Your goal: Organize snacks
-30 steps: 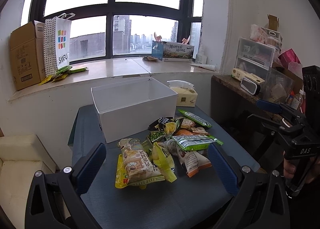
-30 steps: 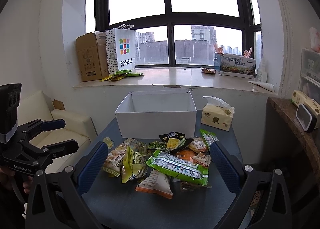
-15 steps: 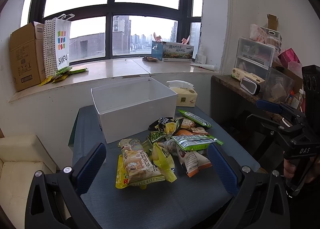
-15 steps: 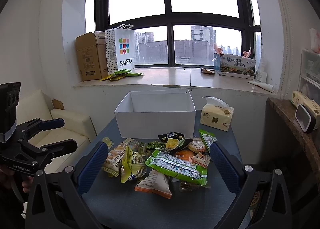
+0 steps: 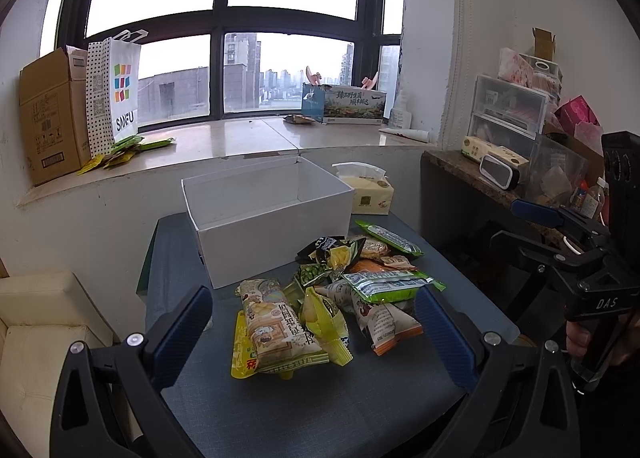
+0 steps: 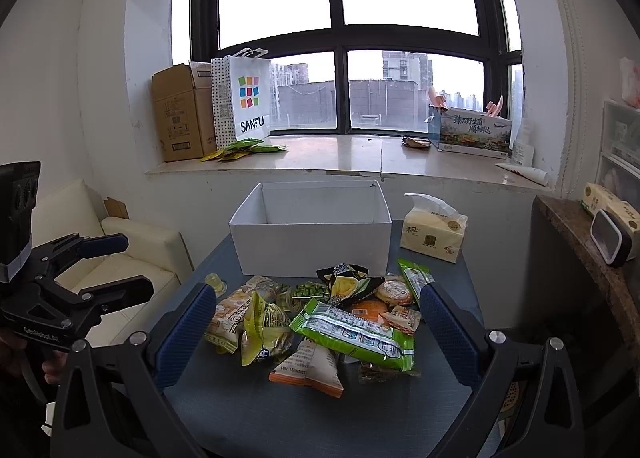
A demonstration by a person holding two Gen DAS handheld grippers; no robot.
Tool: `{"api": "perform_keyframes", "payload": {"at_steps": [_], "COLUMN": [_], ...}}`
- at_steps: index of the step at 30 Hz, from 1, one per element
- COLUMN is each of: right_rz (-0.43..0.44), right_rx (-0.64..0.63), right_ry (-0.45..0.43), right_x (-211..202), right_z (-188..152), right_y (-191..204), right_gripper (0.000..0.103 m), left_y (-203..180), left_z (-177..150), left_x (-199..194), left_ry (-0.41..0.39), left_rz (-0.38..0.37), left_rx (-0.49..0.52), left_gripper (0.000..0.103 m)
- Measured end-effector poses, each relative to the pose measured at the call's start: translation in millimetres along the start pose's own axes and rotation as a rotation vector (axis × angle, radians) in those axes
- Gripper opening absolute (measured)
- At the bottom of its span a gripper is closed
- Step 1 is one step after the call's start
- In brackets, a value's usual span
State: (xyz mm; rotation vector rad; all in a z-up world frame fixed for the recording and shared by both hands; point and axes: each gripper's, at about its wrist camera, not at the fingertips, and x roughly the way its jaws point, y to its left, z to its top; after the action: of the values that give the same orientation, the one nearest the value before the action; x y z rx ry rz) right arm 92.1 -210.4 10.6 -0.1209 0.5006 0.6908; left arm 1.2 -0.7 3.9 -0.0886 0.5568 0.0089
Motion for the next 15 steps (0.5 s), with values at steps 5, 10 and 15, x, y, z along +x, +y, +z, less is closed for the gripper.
{"api": "perform_keyframes", "payload": {"at_steps": [5,10,15], "right_rz": [0.002,0.001,0.005], "right_rx": [-0.002,-0.004,0.005], "right_ry": [0.001,0.007,0.016], "right_x": [0.2,1.9,4.5], "right_z": [0.0,-1.7,-3.6], "right_y": [0.0,-0.3,-3.2], "right_gripper": [0.103,0.103,0.103], "left_y": [-0.3,0.3,1.7], "left_z": [0.5,0.5,-0.4], "left_x": [-0.7,-0.8,-0.3], "left_ry": [-0.002,-0.001,0.004], "left_rz": [0.000,0.005,0.000], "left_rx": [0.001,0.000,-0.013], "left_gripper": [0.103,0.103,0.103]}}
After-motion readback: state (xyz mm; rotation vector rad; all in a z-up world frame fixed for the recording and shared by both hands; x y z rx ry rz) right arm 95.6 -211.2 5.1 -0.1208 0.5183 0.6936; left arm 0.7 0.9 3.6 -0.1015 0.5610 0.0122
